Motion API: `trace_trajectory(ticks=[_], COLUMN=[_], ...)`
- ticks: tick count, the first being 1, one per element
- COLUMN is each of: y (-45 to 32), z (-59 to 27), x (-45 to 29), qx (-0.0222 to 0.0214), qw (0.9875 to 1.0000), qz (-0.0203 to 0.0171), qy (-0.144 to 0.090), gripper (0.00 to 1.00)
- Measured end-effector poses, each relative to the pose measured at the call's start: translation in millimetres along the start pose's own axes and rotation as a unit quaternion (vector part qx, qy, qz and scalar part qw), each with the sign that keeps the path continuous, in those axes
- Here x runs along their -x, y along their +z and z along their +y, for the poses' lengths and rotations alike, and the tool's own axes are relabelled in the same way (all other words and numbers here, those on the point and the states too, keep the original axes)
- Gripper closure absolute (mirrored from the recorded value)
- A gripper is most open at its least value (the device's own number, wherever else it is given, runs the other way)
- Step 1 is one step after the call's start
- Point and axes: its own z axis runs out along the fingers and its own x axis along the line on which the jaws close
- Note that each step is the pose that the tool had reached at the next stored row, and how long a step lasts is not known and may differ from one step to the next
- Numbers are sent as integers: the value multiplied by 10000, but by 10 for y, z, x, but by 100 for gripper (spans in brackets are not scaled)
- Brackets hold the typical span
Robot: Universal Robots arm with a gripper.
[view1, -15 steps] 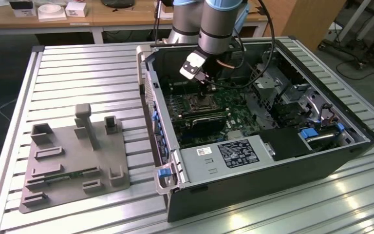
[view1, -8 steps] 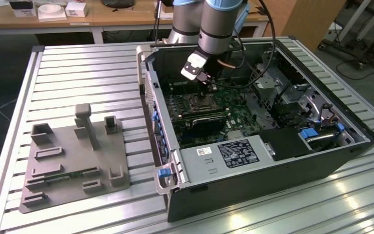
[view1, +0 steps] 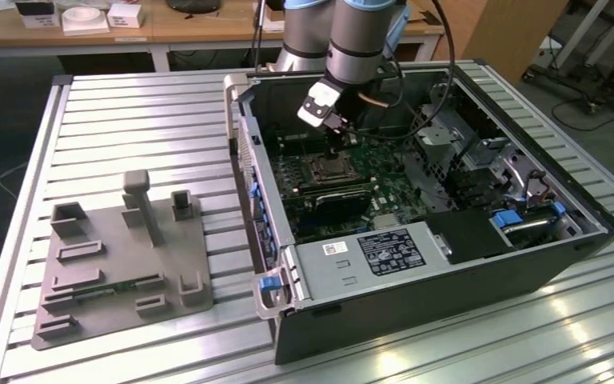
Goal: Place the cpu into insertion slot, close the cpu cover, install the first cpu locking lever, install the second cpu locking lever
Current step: 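Install the first cpu locking lever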
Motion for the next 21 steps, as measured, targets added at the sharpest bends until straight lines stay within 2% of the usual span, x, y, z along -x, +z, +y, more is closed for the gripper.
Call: trace_trajectory(ticks=[7,10,12,16,21], y=[-129,-141,-142,-142,-142], z=[4,4,4,4,4], x=[-3,-4,-4,-3,-3], qx=[-1,-3,-7,-16,-25], qw=[10000,9999,9996,9979,9939], qz=[-6,-10,-10,-2,10], qy=[-36,-131,-287,-654,-1099], gripper=[90,90,90,90,90])
